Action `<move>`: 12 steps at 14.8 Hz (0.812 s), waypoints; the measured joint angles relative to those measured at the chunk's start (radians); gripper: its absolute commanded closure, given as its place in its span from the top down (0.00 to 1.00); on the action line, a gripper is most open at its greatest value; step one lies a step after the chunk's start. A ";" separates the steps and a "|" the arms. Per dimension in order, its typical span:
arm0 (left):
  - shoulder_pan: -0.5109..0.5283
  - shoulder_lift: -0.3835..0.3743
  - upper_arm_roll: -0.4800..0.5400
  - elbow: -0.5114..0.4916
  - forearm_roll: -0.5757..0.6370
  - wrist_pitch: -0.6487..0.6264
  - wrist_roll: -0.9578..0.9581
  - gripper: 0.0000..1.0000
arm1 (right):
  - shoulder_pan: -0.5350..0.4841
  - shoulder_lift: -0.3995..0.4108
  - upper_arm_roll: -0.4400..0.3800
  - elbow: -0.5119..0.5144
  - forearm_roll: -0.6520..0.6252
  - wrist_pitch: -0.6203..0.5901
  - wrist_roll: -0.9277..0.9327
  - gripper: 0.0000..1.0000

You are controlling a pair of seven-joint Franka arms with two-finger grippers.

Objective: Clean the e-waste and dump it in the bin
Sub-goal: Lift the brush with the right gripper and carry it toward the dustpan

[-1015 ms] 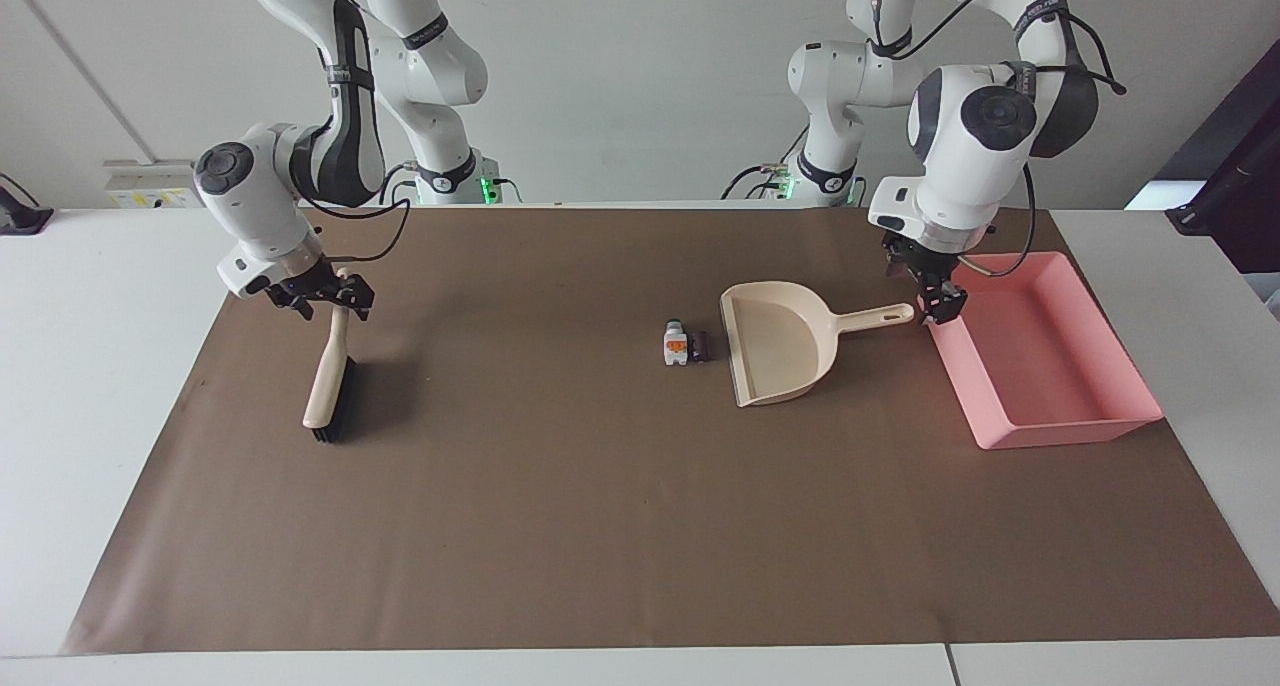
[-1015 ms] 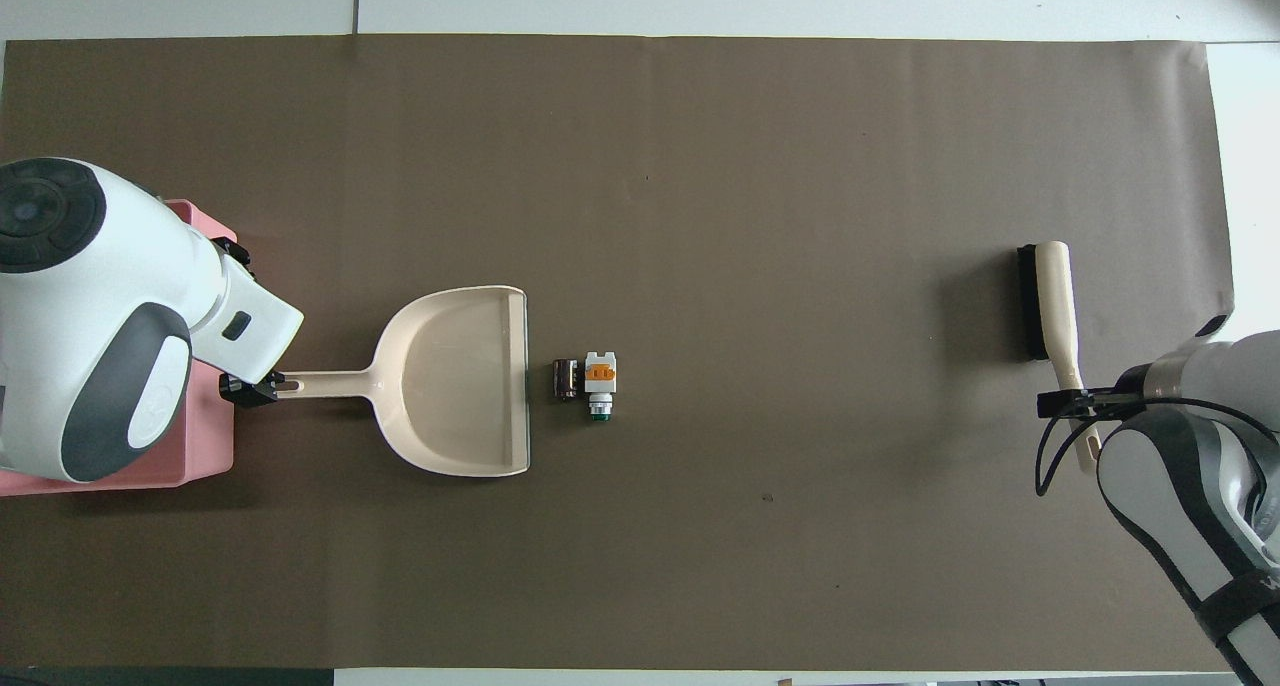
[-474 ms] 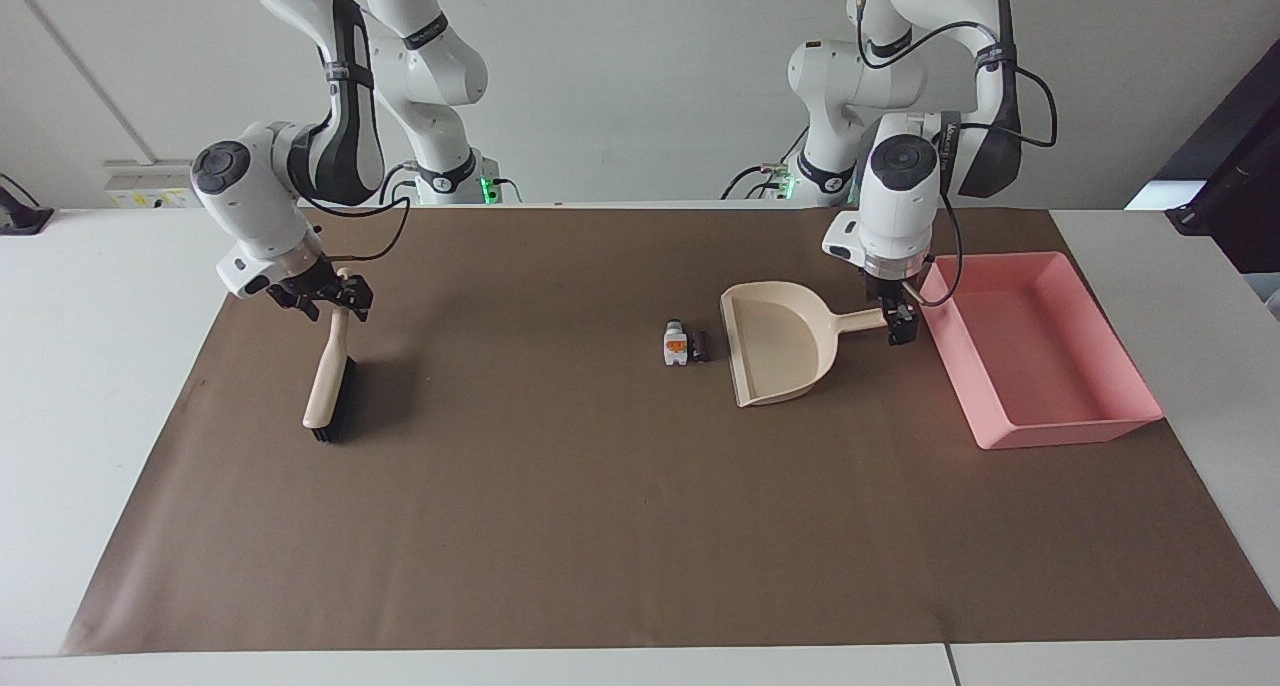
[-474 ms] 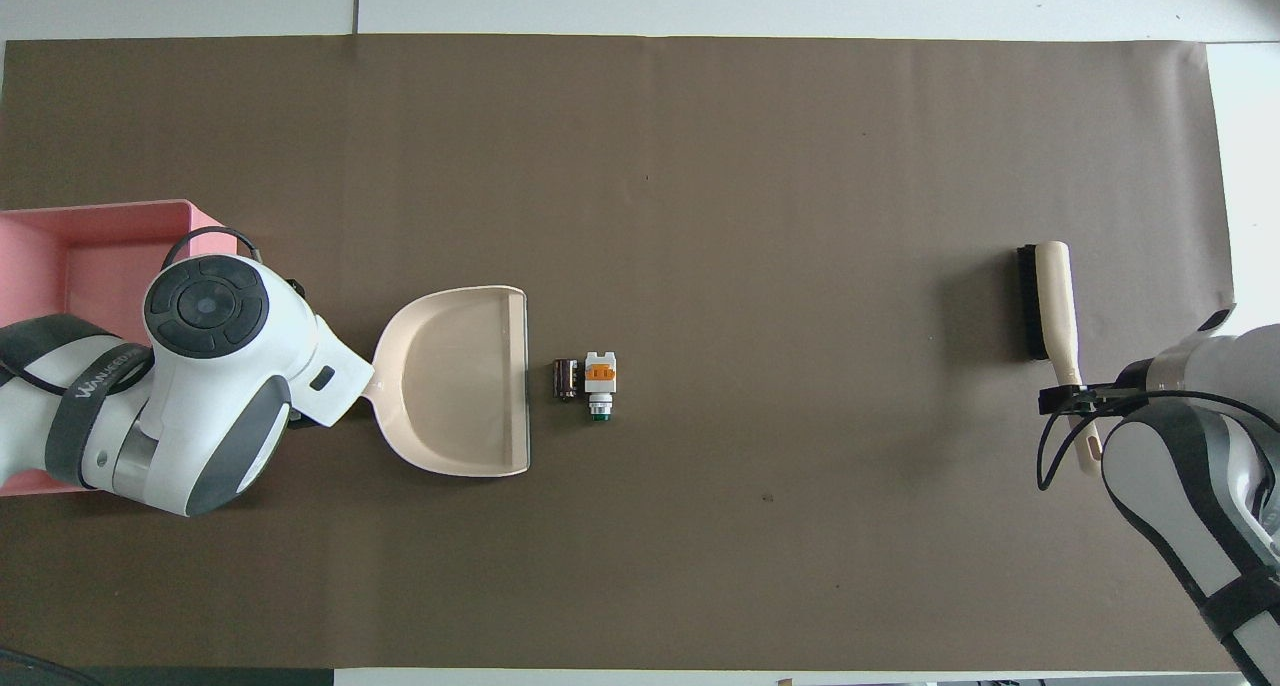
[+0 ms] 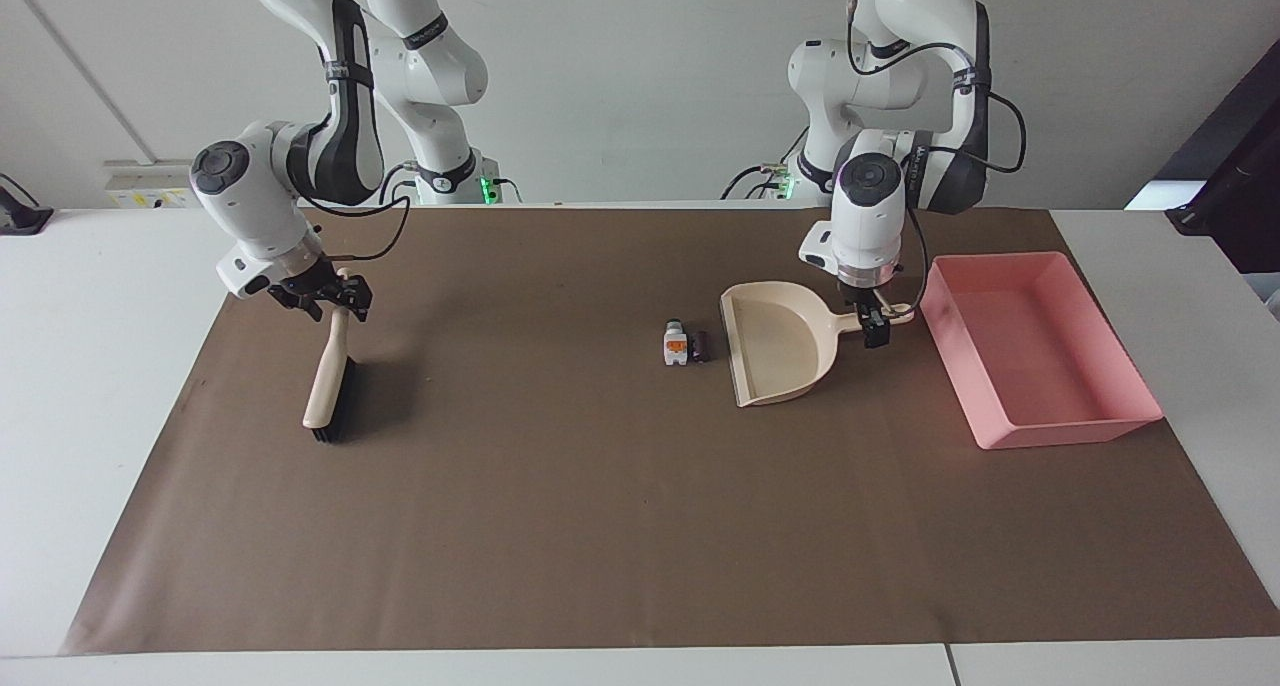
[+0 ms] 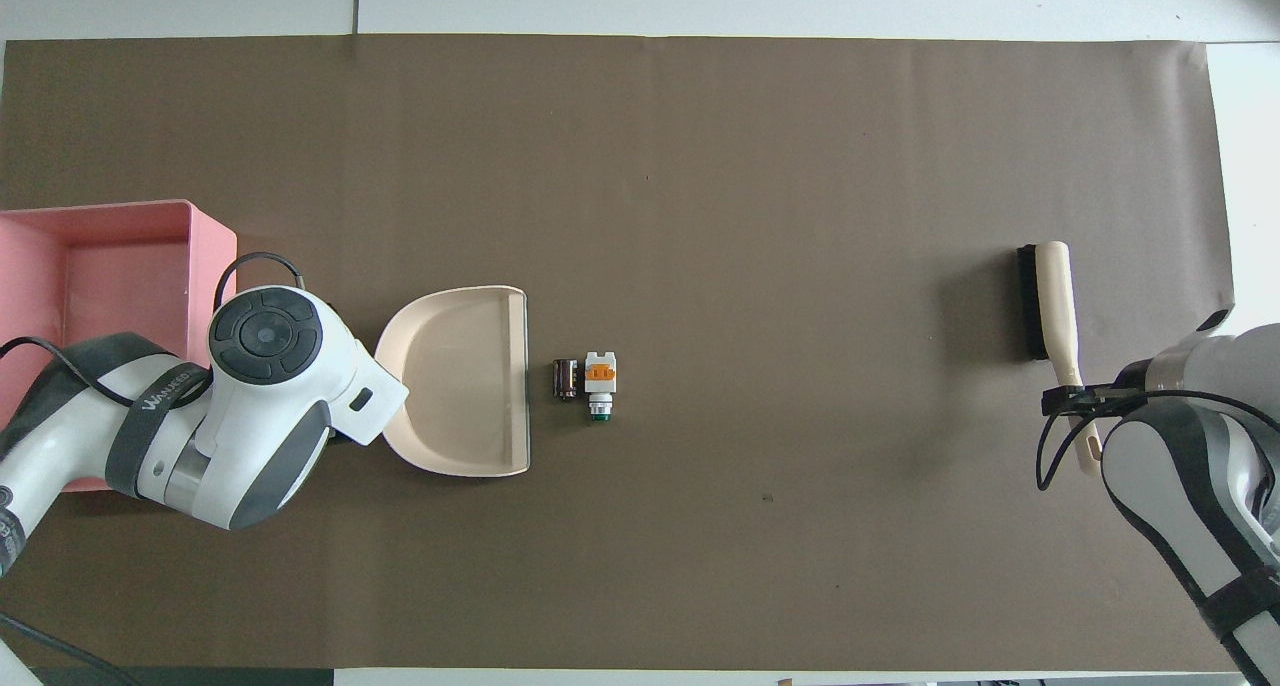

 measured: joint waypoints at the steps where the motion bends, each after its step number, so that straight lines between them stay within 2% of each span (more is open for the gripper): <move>1: -0.005 0.001 0.000 -0.004 0.000 0.005 -0.006 0.90 | 0.000 0.000 0.000 0.000 0.000 0.000 0.000 0.08; 2: -0.011 0.003 0.000 -0.006 0.000 0.006 -0.012 0.90 | 0.000 0.000 0.000 0.000 0.000 0.000 0.000 0.00; 4: -0.013 0.003 -0.001 -0.010 0.000 0.007 -0.017 0.88 | 0.002 0.000 0.001 0.004 0.003 0.000 0.000 0.00; 5: -0.013 0.003 -0.001 -0.012 0.000 0.007 -0.018 0.83 | 0.008 0.000 0.003 0.012 0.010 -0.008 0.003 0.00; 6: -0.013 0.003 -0.001 -0.014 0.000 0.007 -0.018 0.75 | 0.022 0.000 0.004 0.027 0.019 -0.027 0.009 0.00; 8: -0.013 0.003 -0.001 -0.015 0.001 0.007 -0.019 0.49 | 0.061 0.000 0.006 0.062 0.022 -0.061 0.051 0.00; 9: -0.013 0.003 -0.001 -0.015 0.001 0.007 -0.019 0.41 | 0.084 0.000 0.007 0.077 0.022 -0.071 0.077 0.00; 11: -0.015 0.003 -0.001 -0.014 0.001 0.008 -0.019 0.35 | 0.143 -0.001 0.009 0.124 0.022 -0.129 0.155 0.00; 12: -0.016 0.003 -0.001 -0.013 0.001 0.010 -0.019 0.24 | 0.182 -0.001 0.011 0.158 0.022 -0.171 0.205 0.00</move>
